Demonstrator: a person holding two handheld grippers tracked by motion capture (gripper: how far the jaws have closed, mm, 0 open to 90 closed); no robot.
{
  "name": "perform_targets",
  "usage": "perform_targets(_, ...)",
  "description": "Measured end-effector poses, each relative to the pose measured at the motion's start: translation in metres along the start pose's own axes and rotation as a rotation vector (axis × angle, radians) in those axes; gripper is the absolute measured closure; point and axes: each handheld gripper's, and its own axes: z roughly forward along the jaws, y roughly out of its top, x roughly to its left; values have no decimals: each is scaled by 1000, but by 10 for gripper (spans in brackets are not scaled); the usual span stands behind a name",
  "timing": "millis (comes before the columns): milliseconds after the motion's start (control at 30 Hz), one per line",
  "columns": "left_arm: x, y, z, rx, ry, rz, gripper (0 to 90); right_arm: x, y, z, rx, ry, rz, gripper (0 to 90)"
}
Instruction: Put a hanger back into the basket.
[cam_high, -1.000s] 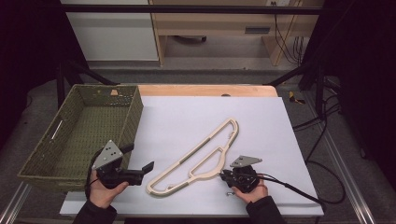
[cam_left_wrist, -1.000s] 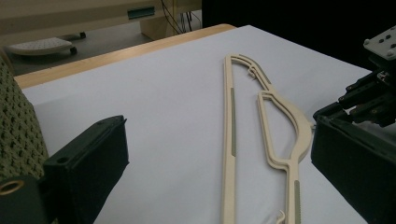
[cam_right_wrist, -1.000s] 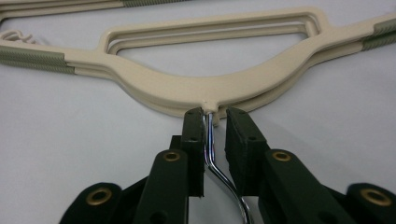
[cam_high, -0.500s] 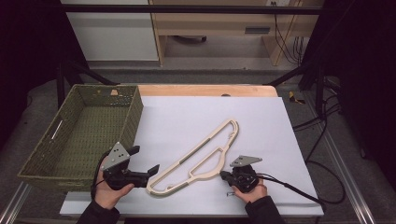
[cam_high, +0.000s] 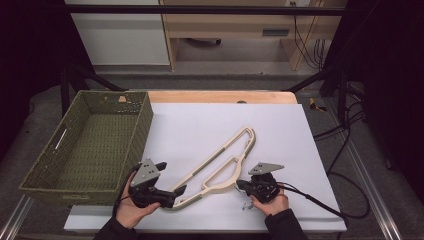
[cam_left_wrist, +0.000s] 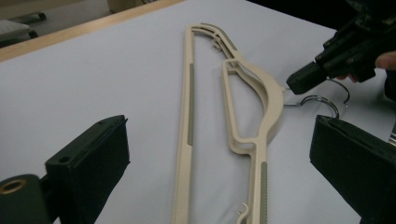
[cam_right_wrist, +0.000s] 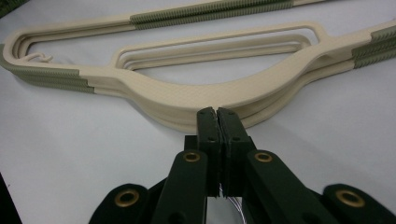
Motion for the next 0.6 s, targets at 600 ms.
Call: perform_targets(600,-46,28,79,171,-82,115,128,0,13,-13,-6,-9,-30,893)
